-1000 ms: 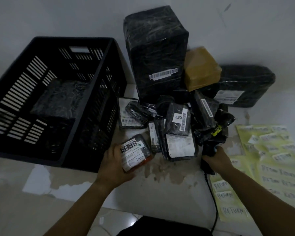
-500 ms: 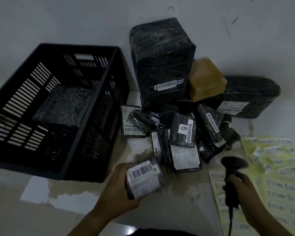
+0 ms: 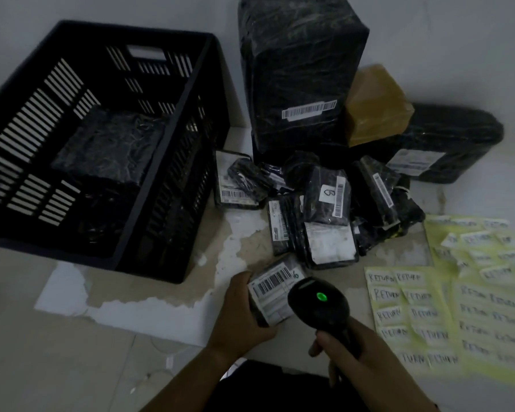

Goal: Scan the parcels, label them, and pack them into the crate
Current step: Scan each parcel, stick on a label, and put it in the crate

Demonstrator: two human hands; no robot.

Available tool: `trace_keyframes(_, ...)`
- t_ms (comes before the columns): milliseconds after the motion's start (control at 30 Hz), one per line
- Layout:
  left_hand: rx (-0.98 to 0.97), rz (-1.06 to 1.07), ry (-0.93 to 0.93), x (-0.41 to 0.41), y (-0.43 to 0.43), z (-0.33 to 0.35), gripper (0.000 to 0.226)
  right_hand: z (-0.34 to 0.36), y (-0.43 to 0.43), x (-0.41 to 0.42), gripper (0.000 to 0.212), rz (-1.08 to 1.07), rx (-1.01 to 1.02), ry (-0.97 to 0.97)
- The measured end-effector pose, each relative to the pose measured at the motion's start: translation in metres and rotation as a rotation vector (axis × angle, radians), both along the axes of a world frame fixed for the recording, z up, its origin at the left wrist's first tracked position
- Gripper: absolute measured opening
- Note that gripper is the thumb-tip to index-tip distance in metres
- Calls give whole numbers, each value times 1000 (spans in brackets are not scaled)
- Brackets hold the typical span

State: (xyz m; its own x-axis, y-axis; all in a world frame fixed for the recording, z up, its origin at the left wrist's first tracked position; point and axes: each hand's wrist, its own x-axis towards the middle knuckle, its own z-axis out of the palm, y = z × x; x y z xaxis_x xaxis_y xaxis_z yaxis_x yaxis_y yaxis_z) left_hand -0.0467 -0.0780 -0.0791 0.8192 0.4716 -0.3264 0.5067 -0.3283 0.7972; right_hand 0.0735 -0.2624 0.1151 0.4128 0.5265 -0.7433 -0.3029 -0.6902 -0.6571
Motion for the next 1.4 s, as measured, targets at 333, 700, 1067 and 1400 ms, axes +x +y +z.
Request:
trace_keyframes(333,-26,97,-120,-4,-4,1,108,-2,-2,-23,49,87,27,-57)
trace_keyframes(700,-131,143,-166,-8,-8,2,108,0,-17,-29,45,103,115,-91)
trace_keyframes(1067,-97,143,-183,-13,-11,1,111,-18,-27,-24,44,0,137,-149)
trace_keyframes(1400,-66,19,-84,-37,-2,7,107,-120,-34,13,38,-31,-170,-284)
